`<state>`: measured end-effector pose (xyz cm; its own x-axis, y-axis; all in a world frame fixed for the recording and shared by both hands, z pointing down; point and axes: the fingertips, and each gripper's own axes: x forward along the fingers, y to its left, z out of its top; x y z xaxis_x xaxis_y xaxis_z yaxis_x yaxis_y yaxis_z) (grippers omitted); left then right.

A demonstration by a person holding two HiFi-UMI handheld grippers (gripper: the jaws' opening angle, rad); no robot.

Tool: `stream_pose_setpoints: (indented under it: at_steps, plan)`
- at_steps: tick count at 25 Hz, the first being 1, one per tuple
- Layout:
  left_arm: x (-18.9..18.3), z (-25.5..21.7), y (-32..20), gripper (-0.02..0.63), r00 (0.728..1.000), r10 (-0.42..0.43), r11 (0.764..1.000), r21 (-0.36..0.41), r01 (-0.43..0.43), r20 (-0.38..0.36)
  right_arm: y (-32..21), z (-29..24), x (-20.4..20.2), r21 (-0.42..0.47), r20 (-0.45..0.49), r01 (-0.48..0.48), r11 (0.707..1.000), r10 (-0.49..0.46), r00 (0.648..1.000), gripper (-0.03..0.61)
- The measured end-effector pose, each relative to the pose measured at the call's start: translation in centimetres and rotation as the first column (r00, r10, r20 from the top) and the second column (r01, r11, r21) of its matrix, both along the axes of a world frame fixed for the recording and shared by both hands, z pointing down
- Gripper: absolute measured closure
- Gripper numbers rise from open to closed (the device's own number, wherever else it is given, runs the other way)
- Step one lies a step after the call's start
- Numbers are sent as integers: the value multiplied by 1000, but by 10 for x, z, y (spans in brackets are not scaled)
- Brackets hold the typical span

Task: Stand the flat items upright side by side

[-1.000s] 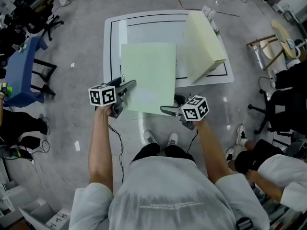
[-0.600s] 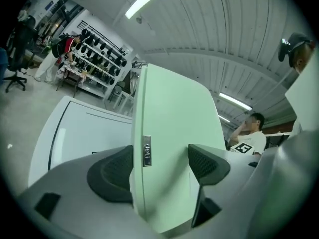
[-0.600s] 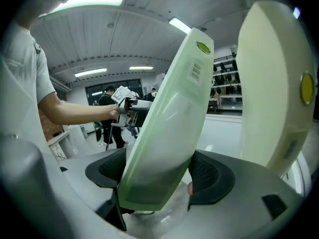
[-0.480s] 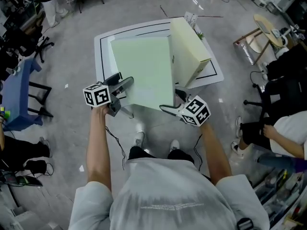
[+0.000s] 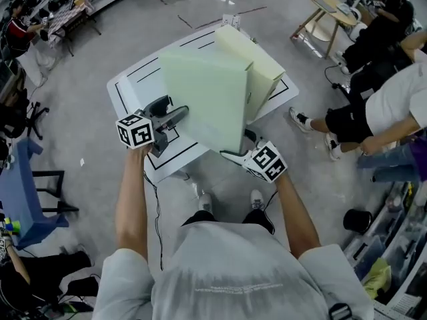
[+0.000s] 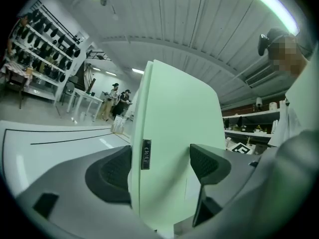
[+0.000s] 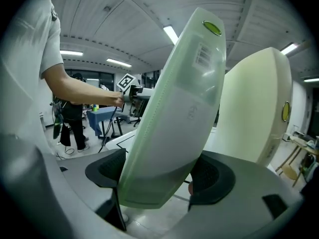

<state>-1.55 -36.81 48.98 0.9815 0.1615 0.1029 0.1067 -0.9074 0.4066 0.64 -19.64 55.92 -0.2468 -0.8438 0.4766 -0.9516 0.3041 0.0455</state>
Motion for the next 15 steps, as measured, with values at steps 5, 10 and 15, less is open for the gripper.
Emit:
stream_pose_setpoints:
  at_steps: [5, 10, 15]
  plan:
    - [24, -4, -3, 247, 994, 100, 994, 53, -97, -50, -5, 5, 3, 16, -10, -91, 996, 91, 996, 176]
    - [44, 0, 8, 245, 979, 198, 974, 120, -192, -38, -3, 19, 10, -29, -74, -177, 984, 175, 982, 176]
    - [64, 10, 10, 242, 959, 284, 942, 189, -278, -3, -10, 42, 37, -96, -213, -313, 945, 288, 934, 176]
